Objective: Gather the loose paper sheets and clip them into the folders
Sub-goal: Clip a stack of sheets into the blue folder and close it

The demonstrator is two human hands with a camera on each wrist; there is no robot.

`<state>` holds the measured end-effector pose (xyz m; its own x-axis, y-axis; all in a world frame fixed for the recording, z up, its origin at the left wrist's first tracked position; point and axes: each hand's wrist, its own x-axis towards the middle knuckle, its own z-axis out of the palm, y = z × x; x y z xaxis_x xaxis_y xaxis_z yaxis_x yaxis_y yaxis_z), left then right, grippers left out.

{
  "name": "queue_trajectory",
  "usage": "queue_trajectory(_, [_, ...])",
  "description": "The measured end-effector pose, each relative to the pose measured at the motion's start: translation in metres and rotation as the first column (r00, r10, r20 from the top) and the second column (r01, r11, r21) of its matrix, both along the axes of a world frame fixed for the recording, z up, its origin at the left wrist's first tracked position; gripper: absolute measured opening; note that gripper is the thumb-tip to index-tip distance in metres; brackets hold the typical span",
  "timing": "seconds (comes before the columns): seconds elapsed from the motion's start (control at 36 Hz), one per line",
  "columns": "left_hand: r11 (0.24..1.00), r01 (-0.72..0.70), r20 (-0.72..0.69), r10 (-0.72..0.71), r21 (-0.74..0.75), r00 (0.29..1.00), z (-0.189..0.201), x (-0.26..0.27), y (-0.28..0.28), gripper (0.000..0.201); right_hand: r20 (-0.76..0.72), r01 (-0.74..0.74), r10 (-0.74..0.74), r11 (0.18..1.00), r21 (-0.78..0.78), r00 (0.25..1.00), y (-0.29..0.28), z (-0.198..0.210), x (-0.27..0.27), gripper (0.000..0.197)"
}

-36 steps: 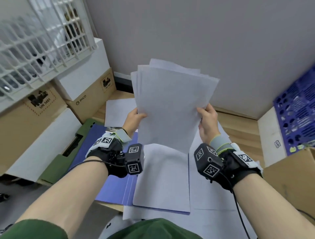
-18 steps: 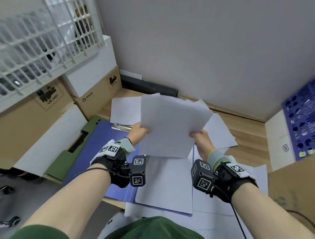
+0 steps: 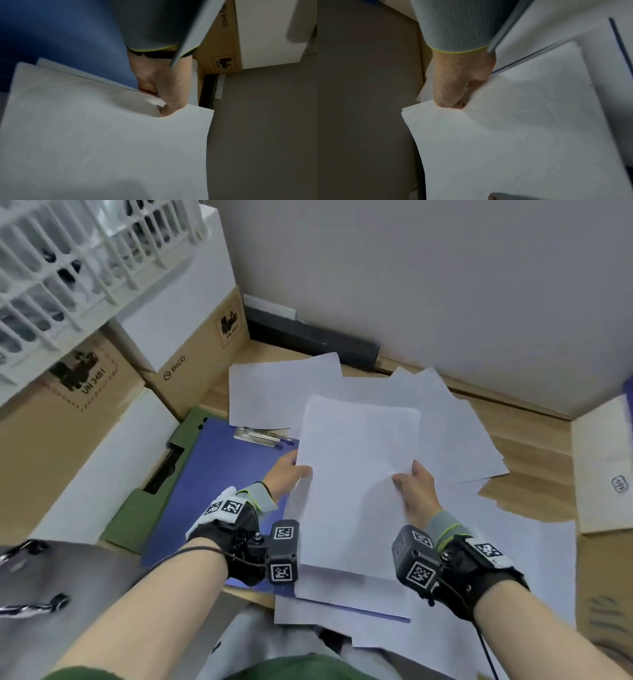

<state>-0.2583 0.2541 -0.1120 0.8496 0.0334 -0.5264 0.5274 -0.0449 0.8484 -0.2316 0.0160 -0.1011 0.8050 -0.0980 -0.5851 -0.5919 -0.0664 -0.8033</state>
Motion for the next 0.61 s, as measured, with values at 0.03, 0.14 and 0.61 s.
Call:
queue_trajectory(0.03, [1.000,0.010,-0.019,-0.009,0.016,1.000,-0.004,0.001,0.003,0.031,-0.030,0.004,-0.005,1.000,-0.007,1.000,0.003,-0.002,-0.002,0.025])
queue_trajectory(0.14, [0.999,-0.047,-0.144,0.048,0.013,0.988,-0.021,0.014,0.021,0.027,-0.142,-0.082,0.069,0.993,-0.083,0.987,0.008,-0.014,-0.004,0.035])
queue_trajectory(0.61, [0.880,-0.359,-0.019,0.384,0.312,0.923,-0.046,0.095,0.137,0.049,-0.298,-0.051,-0.044,0.951,-0.304,0.954,0.057,-0.049,0.018,0.015])
